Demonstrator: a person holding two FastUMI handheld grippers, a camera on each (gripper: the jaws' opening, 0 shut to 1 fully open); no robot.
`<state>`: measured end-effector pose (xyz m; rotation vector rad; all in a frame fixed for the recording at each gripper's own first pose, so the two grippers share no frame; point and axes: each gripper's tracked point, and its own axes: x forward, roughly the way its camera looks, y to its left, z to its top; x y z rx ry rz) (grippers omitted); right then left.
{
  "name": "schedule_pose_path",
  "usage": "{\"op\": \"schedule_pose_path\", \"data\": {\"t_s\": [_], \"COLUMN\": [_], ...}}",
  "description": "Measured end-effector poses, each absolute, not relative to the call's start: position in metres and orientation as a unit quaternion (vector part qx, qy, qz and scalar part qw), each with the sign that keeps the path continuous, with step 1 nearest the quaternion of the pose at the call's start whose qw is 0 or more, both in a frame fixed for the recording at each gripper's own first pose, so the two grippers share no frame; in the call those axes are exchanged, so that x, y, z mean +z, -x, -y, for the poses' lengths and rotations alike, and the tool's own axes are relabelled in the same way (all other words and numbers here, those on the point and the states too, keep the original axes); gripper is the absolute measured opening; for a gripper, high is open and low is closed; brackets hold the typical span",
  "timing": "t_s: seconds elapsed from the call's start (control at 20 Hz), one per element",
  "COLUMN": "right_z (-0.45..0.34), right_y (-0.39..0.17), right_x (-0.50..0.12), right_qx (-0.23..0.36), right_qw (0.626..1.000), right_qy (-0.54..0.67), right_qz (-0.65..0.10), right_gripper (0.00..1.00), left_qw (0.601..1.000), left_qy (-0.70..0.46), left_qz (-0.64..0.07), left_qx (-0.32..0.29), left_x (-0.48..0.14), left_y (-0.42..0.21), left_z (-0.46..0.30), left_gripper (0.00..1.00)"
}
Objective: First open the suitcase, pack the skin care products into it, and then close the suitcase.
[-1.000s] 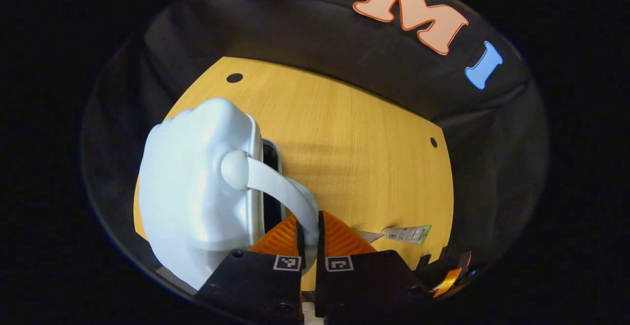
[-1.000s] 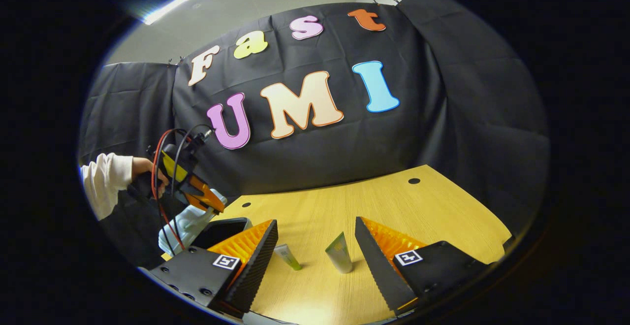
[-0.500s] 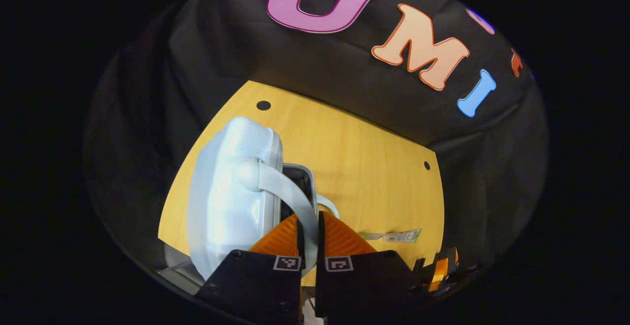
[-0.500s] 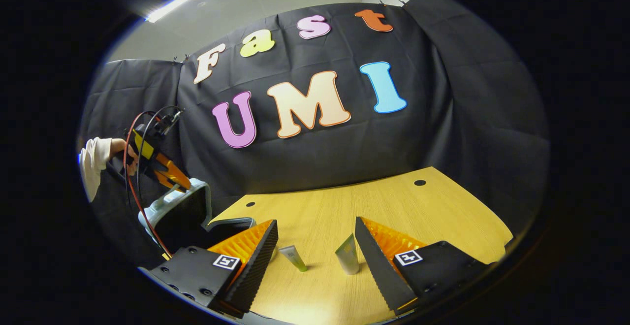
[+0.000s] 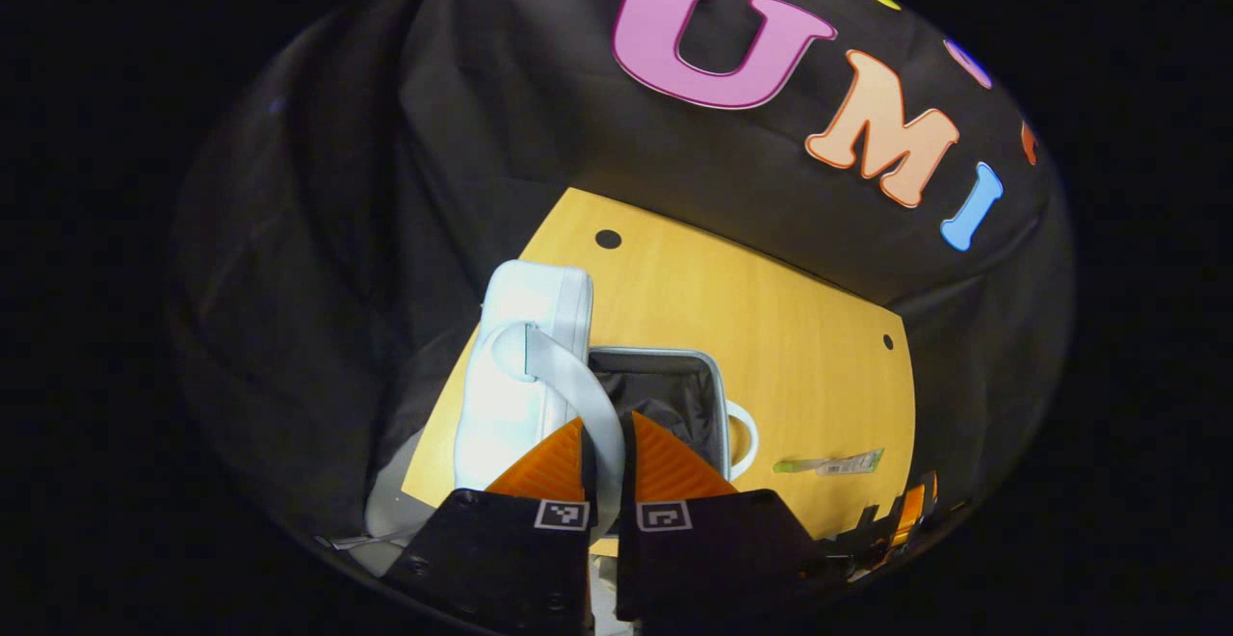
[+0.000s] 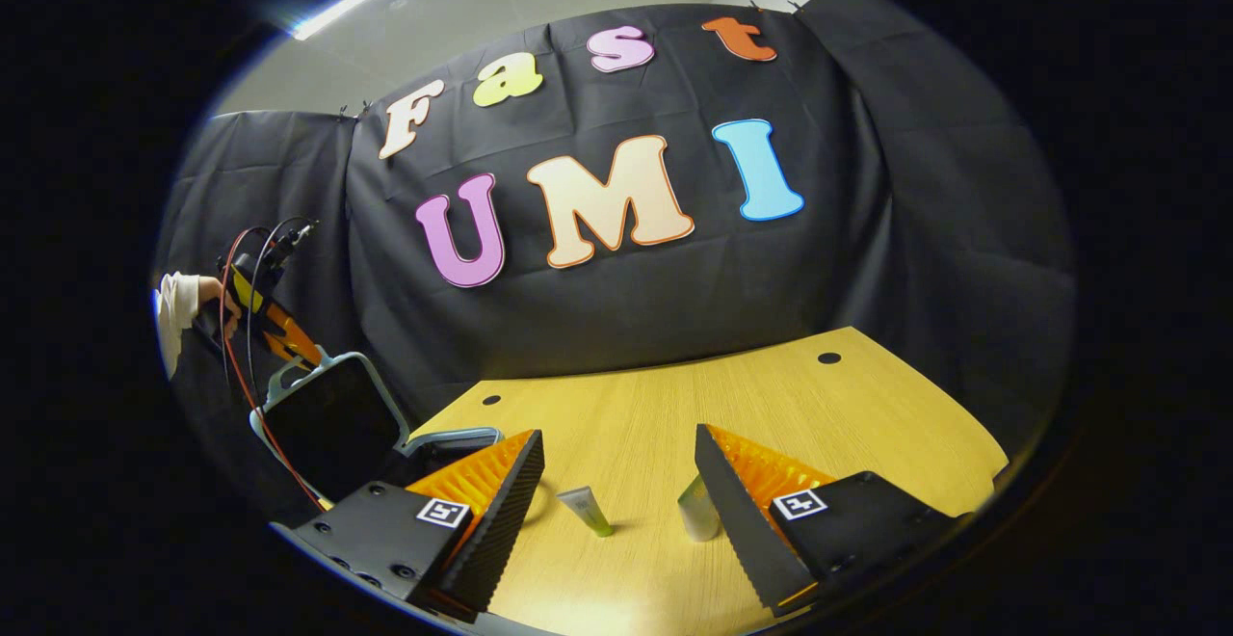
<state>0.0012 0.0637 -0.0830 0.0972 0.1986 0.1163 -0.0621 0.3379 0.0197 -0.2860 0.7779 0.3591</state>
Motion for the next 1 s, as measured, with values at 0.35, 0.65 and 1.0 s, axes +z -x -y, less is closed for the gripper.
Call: {"op": "schedule_pose_path", "data": {"t_s": [0.35,0.65,1.0], "right_z": [-0.079,-0.093,-0.103], "right_y": [-0.006,0.000,0.009], "right_x": [-0.093,-0.108,-0.123], "right_qx": [0.052,0.051,0.049], "right_qw": [0.992,0.990,0.987], "right_qy": [-0.050,-0.051,-0.061], "right_qz": [-0.107,-0.117,-0.137], "right_gripper": [0.98,0.98,0.98], "left_qw": [0.892,0.878,0.840], "left_qy": [0.087,0.116,0.217], "left_qz": [-0.373,-0.370,-0.389], "left_qx": [0.240,0.282,0.311], "left_x": [0.001,-0.035,-0.127], "left_y": [0.096,0.127,0.160], "left_z": [-0.426,-0.487,-0.516], "left_gripper": [0.04,0.04,0.03]}}
